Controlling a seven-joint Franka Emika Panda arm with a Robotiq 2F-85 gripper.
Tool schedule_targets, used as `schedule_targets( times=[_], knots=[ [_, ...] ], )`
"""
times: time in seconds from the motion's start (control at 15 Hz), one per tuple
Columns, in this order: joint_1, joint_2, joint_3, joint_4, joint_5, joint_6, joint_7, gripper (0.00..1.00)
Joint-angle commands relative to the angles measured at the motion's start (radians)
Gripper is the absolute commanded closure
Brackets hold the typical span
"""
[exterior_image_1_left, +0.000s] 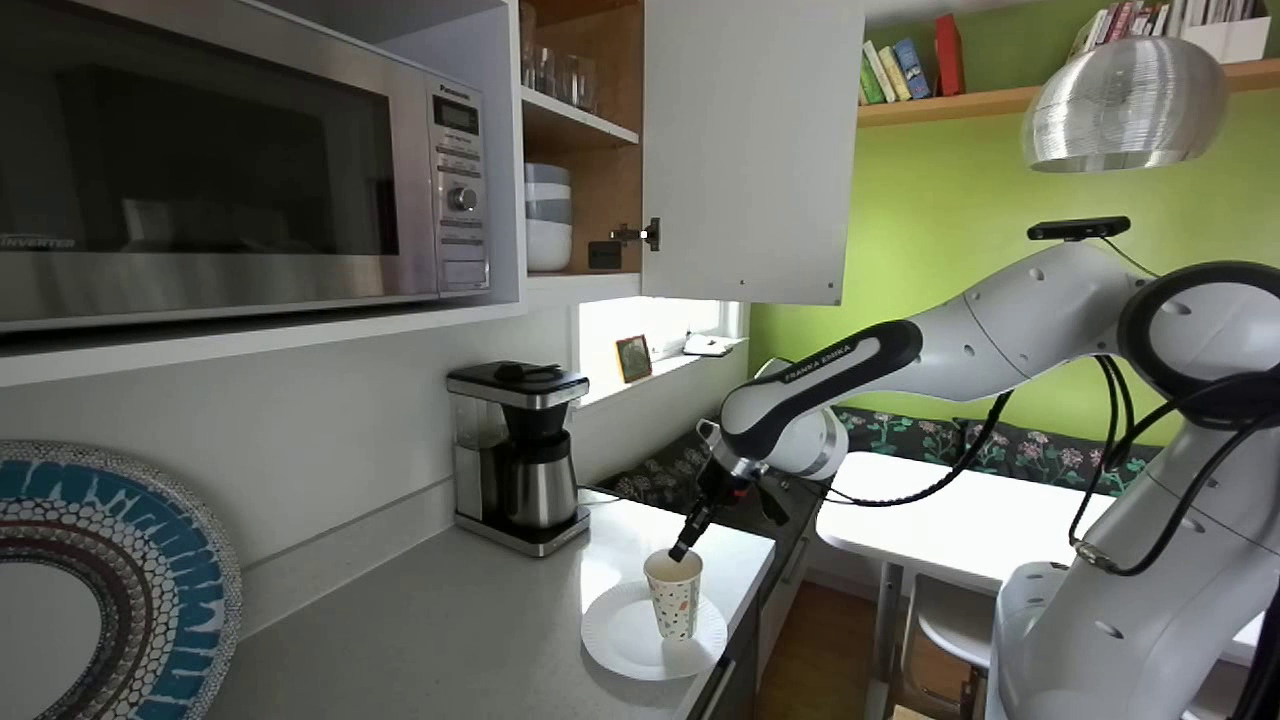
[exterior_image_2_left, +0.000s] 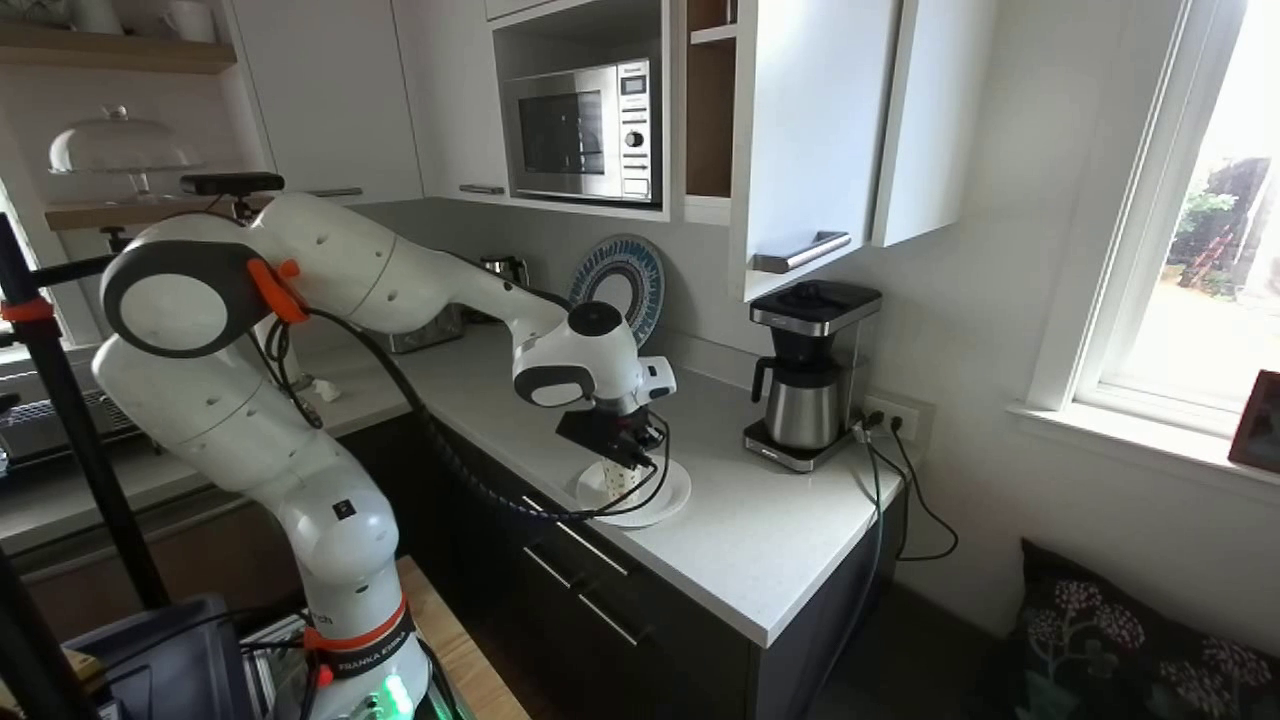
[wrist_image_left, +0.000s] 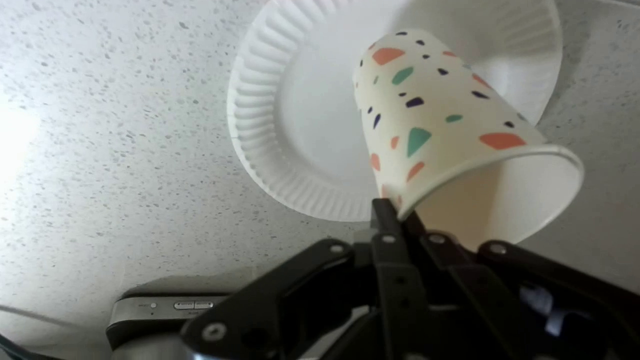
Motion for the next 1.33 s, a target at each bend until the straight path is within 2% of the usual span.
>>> schedule_targets(
  times=[0.0,0.07,0.33,0.67,0.73,0.93,1.27],
  knots=[
    [0.049,0.003,-0.031,-0.024,0.007,0.049,-0.012,0.71],
    [0.052,0.003,-0.033,-0.024,0.005,0.055,-0.008,0.71],
    [0.051,-0.019,-0.043,-0.018,-0.005,0.048,0.002,0.42],
    [-0.022,-0.096,-0.018,0.005,-0.087,-0.011,0.111,0.04],
    [-0.042,-0.109,-0.01,0.008,-0.118,-0.014,0.144,0.01],
    [-0.136,-0.181,0.026,0.028,-0.269,-0.075,0.275,0.0],
    [-0.211,-0.31,0.028,0.086,-0.422,-0.16,0.43,0.0]
  ],
)
